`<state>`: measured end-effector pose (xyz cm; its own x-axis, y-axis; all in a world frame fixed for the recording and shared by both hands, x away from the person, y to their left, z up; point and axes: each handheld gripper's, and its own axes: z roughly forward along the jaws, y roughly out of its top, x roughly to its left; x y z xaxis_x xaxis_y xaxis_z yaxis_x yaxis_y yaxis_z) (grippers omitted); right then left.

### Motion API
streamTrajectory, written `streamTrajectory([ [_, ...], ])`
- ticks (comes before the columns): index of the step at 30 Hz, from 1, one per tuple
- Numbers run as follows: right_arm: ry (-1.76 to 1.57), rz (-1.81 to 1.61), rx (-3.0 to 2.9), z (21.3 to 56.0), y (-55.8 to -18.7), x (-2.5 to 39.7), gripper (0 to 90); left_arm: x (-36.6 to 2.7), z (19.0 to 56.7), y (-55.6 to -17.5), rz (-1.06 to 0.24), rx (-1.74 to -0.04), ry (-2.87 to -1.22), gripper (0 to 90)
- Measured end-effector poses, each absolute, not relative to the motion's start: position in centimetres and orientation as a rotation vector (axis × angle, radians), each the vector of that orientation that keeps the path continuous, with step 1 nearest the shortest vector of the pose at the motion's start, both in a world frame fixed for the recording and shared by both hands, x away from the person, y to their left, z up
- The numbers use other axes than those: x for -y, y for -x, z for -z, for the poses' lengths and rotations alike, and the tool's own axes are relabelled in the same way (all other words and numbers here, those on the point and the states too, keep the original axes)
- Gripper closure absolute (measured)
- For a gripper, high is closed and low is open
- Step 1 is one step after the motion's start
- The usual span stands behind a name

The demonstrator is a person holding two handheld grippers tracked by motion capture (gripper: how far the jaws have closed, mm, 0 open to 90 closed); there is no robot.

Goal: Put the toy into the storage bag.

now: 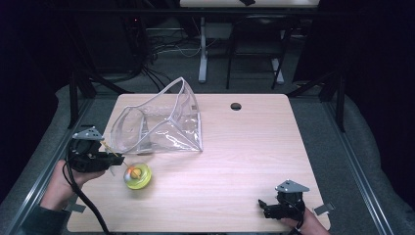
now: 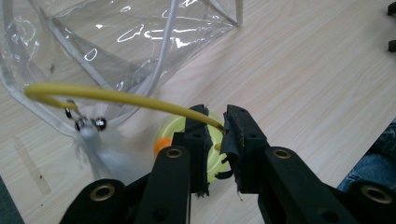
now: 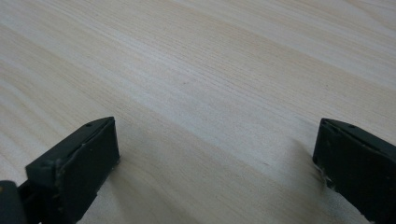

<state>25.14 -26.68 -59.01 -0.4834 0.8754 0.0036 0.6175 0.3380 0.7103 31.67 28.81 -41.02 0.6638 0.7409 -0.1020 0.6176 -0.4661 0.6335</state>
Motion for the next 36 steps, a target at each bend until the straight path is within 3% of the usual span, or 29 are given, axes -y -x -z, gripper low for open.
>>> streamTrajectory([
  [9,-1.315,-0.934,-2.226,59.0,-25.2,26.7,0.0,-28.5,40.9,-31.9,-0.225,-1.014,-2.242,87.0],
  [36,-1.316,-0.932,-2.229,59.0,-25.1,26.7,0.0,-28.5,39.4,-31.7,-0.269,-0.969,-2.291,88.0],
])
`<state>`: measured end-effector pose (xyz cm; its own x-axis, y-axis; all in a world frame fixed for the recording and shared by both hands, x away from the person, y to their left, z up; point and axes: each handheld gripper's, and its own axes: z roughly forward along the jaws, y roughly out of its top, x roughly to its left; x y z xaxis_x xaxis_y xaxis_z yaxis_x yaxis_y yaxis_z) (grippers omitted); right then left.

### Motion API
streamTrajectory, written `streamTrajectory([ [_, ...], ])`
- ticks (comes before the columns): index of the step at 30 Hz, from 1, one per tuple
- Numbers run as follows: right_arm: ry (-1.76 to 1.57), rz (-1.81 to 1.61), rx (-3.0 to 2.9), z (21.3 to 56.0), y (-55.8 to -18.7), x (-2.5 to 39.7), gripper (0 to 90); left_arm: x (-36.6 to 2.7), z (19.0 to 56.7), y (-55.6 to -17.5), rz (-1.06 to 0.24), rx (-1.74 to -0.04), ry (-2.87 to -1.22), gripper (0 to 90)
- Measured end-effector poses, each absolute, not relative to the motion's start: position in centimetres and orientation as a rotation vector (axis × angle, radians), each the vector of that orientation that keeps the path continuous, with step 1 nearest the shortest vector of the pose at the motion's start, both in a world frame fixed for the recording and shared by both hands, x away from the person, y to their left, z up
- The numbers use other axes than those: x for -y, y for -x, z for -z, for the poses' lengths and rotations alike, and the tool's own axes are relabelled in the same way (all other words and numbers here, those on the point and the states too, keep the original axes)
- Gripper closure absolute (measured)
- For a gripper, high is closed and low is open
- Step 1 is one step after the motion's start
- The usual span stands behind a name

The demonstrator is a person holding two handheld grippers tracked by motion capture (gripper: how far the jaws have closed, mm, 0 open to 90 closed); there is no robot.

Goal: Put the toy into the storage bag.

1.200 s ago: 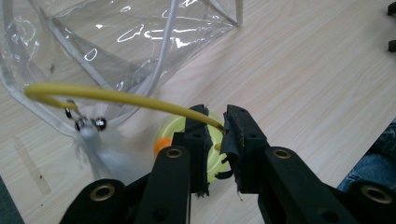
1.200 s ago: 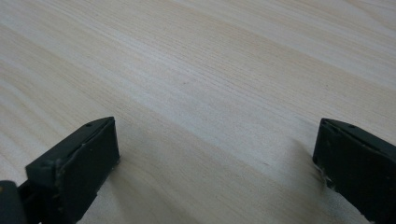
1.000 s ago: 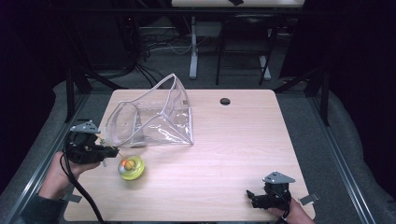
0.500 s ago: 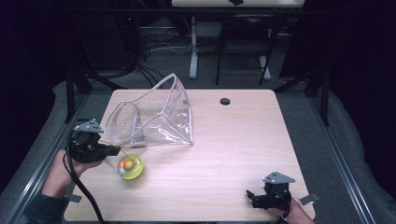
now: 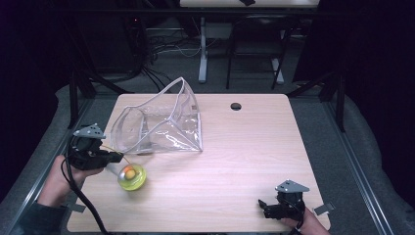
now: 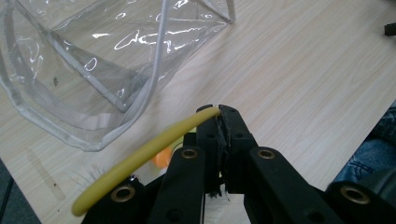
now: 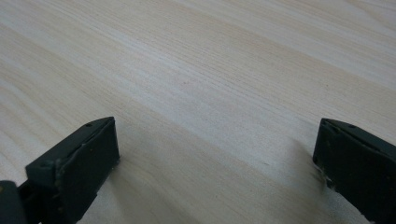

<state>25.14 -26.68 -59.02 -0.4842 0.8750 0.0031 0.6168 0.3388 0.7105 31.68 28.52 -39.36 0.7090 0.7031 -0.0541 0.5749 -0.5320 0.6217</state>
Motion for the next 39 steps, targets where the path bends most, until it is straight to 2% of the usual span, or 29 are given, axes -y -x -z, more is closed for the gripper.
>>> streamTrajectory([
  [39,-1.317,-0.932,-2.228,59.0,-25.1,26.7,0.0,-31.0,36.2,-31.3,-0.345,-1.001,-2.324,88.0],
])
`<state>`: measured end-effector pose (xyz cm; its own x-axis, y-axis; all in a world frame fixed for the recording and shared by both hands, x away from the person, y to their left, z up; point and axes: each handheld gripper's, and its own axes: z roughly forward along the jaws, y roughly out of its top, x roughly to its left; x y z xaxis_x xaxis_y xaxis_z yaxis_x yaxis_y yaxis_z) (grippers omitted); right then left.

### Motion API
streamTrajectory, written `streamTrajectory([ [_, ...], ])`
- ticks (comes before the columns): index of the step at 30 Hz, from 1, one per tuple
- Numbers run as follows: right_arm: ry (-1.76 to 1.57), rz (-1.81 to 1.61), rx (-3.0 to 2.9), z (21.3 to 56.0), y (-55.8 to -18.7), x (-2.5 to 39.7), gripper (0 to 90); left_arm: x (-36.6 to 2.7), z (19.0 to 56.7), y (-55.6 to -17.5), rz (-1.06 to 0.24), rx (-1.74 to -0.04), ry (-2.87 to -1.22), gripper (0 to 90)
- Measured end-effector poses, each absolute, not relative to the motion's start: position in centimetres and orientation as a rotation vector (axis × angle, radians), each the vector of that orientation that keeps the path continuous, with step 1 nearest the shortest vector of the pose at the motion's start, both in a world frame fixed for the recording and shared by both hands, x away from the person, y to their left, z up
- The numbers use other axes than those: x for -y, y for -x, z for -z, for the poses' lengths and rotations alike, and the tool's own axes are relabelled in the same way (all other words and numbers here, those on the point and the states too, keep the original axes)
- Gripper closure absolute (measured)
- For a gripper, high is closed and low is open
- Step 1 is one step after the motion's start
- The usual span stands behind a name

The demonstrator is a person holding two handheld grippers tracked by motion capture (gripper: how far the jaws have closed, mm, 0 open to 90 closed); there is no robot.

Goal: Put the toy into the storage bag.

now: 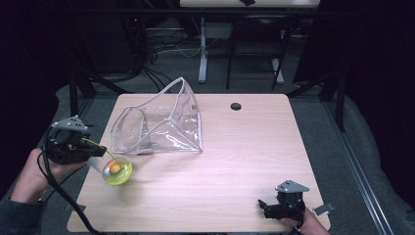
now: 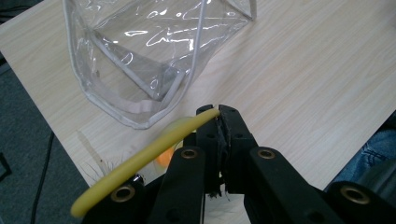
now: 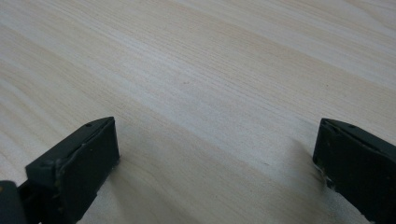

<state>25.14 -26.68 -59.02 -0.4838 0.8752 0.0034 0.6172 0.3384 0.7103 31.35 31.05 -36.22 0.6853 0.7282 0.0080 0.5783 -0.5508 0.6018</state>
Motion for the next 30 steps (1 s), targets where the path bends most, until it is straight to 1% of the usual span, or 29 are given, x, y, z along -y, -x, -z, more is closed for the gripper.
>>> streamTrajectory([
  [17,-1.316,-0.932,-2.229,59.0,-25.1,26.7,0.0,-31.6,34.5,-30.8,-0.362,-0.993,-2.332,87.9],
  [30,-1.316,-0.932,-2.229,59.0,-25.1,26.7,0.0,-32.0,32.8,-30.5,-0.401,-0.984,-2.329,87.8],
])
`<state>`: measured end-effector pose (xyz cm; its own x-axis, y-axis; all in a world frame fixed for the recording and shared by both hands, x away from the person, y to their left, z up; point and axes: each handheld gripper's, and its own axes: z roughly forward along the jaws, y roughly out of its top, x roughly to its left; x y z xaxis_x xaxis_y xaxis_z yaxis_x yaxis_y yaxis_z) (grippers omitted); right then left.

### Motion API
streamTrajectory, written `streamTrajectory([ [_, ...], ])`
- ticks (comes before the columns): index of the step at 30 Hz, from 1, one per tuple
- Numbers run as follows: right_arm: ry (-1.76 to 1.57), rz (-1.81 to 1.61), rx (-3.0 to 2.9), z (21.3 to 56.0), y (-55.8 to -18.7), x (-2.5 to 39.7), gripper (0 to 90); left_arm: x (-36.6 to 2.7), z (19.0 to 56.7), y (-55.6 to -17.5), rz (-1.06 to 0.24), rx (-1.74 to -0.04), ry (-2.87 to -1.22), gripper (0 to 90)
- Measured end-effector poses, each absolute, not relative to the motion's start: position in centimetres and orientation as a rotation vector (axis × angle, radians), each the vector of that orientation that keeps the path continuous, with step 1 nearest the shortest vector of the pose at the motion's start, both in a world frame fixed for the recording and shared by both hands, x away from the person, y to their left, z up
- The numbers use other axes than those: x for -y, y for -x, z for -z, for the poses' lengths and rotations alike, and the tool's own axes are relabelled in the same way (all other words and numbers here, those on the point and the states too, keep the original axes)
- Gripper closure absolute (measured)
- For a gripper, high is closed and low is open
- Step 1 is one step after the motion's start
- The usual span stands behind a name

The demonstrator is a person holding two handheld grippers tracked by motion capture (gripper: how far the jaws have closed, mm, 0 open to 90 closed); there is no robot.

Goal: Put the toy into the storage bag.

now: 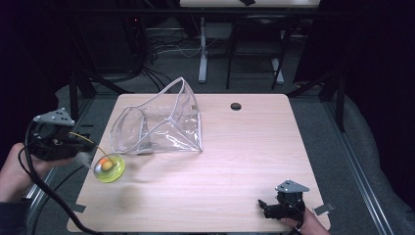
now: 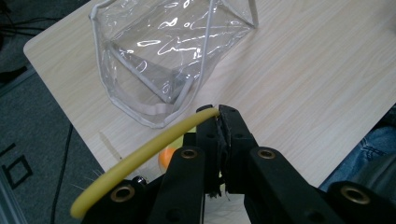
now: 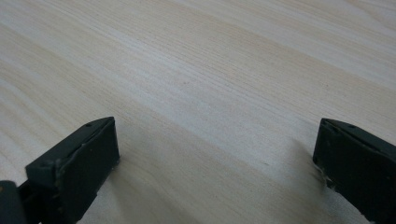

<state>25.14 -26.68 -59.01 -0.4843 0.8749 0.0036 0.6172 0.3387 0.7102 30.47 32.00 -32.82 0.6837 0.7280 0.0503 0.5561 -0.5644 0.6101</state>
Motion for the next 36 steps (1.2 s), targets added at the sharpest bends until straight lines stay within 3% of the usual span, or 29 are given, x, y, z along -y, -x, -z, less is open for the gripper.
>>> streamTrajectory([
  [18,-1.316,-0.932,-2.228,59.0,-25.1,26.7,0.0,-32.5,29.8,-31.5,-0.462,-0.987,-2.315,87.6],
  [36,-1.314,-0.925,-2.230,59.0,-25.1,26.7,0.0,-30.7,26.5,-35.1,-0.493,-0.968,-2.321,87.4],
])
